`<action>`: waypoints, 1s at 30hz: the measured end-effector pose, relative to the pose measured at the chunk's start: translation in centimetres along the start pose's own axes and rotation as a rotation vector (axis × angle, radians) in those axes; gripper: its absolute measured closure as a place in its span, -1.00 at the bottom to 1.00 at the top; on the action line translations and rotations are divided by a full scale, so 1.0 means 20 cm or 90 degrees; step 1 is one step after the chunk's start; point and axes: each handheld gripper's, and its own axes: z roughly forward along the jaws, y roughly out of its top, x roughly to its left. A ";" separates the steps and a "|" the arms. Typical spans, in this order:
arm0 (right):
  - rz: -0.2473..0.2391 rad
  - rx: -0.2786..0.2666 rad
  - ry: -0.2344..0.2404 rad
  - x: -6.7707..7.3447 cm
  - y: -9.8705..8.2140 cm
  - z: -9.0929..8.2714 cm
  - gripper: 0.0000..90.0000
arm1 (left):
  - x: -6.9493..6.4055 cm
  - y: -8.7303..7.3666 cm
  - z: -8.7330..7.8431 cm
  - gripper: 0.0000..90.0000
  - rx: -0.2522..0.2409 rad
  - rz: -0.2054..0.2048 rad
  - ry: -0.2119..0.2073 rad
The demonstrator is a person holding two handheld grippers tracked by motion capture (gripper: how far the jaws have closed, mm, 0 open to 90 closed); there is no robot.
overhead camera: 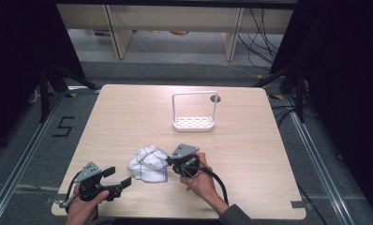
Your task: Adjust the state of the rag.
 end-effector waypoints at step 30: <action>-0.075 -0.118 0.001 -0.20 0.59 -0.76 0.95 | -0.06 0.02 0.05 -0.67 0.007 0.015 -0.035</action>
